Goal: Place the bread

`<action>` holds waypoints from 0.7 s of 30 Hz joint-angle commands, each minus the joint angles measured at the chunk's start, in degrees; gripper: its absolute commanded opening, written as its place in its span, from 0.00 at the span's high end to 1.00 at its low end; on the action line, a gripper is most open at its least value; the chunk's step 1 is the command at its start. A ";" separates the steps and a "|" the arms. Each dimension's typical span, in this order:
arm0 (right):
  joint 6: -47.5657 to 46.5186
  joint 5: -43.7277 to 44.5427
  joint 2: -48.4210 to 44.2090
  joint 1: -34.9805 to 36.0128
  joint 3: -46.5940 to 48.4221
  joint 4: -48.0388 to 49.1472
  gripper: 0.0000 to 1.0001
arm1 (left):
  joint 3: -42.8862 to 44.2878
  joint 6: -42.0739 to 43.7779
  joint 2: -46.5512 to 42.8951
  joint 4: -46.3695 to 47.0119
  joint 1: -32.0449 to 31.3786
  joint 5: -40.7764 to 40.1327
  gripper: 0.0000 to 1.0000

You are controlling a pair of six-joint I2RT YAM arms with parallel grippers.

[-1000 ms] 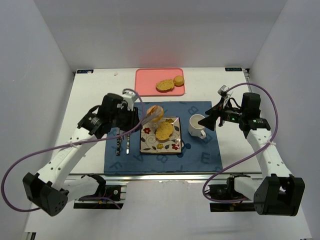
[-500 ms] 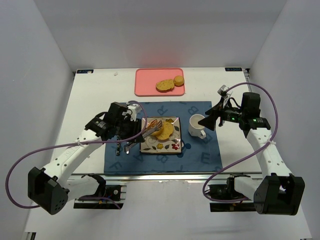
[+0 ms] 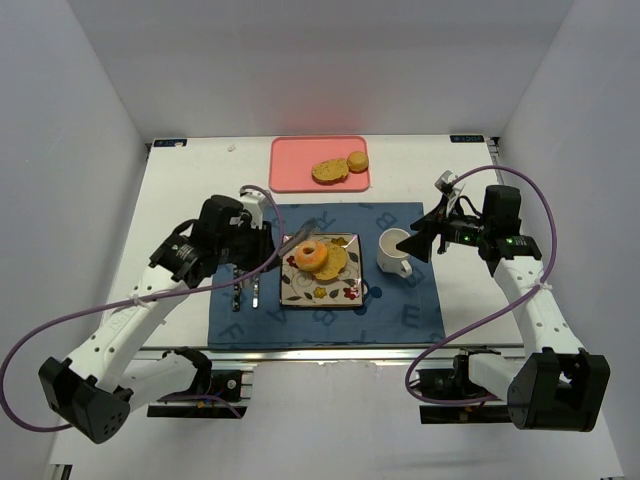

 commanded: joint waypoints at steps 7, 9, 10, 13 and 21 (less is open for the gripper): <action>-1.71 -1.76 -0.99 -0.18 1.48 -0.19 0.12 | 0.43 5.27 -1.43 2.77 15.75 -11.93 0.81; -1.97 -1.76 -1.35 -0.18 1.22 -0.28 0.12 | -3.52 6.85 -0.90 8.38 23.90 -11.24 0.81; -2.23 -1.50 -1.43 -0.10 1.22 -0.28 0.12 | -5.19 7.64 0.15 10.67 26.39 -9.84 0.81; -3.63 -0.53 -1.70 -0.18 1.13 -0.98 0.12 | -12.13 9.22 2.87 20.51 33.77 -12.20 0.80; -6.46 0.35 -3.10 -0.09 0.87 -2.74 0.11 | -20.68 18.45 12.89 38.81 43.10 -10.80 0.76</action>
